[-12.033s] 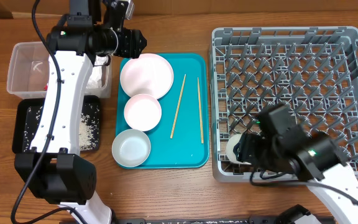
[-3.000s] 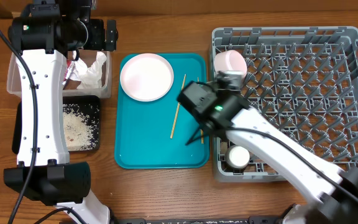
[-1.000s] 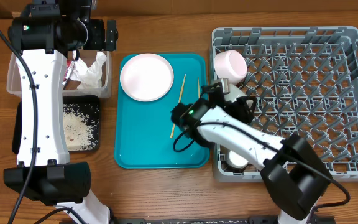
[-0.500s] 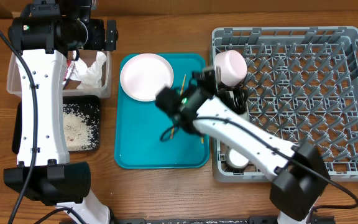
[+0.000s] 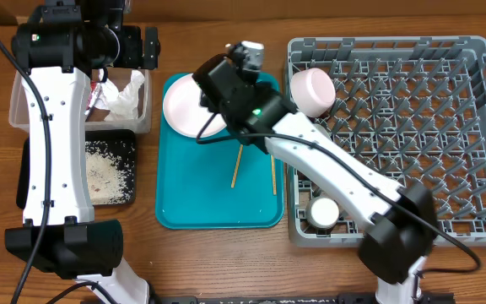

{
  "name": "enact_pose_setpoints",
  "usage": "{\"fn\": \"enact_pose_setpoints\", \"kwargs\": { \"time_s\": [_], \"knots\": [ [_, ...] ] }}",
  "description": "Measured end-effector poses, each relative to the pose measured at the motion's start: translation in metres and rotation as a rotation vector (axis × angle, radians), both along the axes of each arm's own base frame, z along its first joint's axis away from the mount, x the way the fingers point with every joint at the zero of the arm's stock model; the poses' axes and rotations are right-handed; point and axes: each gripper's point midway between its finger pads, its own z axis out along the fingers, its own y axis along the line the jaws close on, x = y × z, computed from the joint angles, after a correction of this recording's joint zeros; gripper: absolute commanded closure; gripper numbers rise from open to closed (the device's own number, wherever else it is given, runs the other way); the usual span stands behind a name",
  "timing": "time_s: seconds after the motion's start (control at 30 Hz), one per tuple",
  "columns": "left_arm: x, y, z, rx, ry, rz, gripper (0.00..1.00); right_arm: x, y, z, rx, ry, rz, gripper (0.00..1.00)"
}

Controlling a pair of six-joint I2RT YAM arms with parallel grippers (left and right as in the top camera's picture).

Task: Sort waste into correct bins and load items into the dishwasher
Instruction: 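Release the white bowl in the rack and reach to the white plate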

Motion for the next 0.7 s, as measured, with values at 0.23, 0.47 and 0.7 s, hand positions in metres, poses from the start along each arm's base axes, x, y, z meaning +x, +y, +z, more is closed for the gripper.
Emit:
{"fn": "enact_pose_setpoints", "kwargs": {
  "time_s": [0.23,0.47,0.7],
  "knots": [
    [0.000,0.000,0.000,0.000,0.000,0.000,0.00,0.006,0.007,-0.093,0.041,0.240,0.091,0.20],
    [0.000,0.000,0.000,0.000,0.000,0.000,0.00,0.017,-0.006,-0.113,0.091,0.310,0.078,0.20],
    [0.000,0.000,0.000,0.000,0.000,0.000,0.00,0.011,0.008,-0.121,0.111,0.327,0.111,0.14]
  ]
}}
